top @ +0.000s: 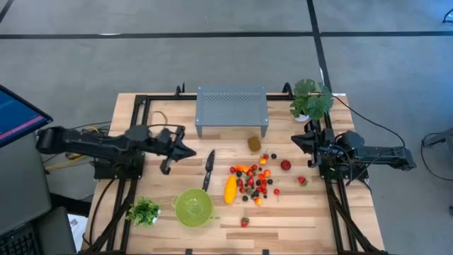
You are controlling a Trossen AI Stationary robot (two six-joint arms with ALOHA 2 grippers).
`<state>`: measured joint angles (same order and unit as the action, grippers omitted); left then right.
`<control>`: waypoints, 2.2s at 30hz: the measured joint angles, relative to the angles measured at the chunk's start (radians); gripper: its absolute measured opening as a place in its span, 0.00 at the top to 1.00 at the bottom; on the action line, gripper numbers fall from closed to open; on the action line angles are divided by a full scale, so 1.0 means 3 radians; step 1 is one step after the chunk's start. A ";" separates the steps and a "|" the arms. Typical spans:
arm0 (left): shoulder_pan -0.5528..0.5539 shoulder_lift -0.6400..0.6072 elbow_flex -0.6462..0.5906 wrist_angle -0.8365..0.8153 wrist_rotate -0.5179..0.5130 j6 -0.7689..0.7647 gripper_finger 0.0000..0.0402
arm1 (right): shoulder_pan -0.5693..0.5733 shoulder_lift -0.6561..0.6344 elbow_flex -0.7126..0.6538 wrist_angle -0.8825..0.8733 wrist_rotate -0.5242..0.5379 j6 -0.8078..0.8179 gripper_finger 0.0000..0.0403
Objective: Pick & Place Fruit
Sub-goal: Put the green strainer bowl on the shelf
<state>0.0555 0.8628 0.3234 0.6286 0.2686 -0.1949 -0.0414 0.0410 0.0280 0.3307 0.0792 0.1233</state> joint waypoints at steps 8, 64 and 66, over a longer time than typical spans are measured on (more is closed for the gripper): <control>-0.0003 0.0480 0.0312 -0.0017 0.0485 -0.0089 0.99 | 0.0000 0.0000 0.0000 -0.0116 0.0000 0.0004 0.96; -0.1088 0.1437 0.0693 -0.2045 -0.0687 0.0075 0.48 | -0.0003 0.0000 0.0003 -0.0102 0.0128 0.0004 0.96; -0.1088 0.1474 0.0693 -0.2043 -0.0634 0.0072 0.49 | -0.0003 0.0000 0.0003 -0.0102 0.0128 0.0004 0.96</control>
<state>-0.2710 1.3050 0.5312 0.0157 0.0782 -0.1734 -0.0422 0.0410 0.0288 0.3000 0.1177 0.1246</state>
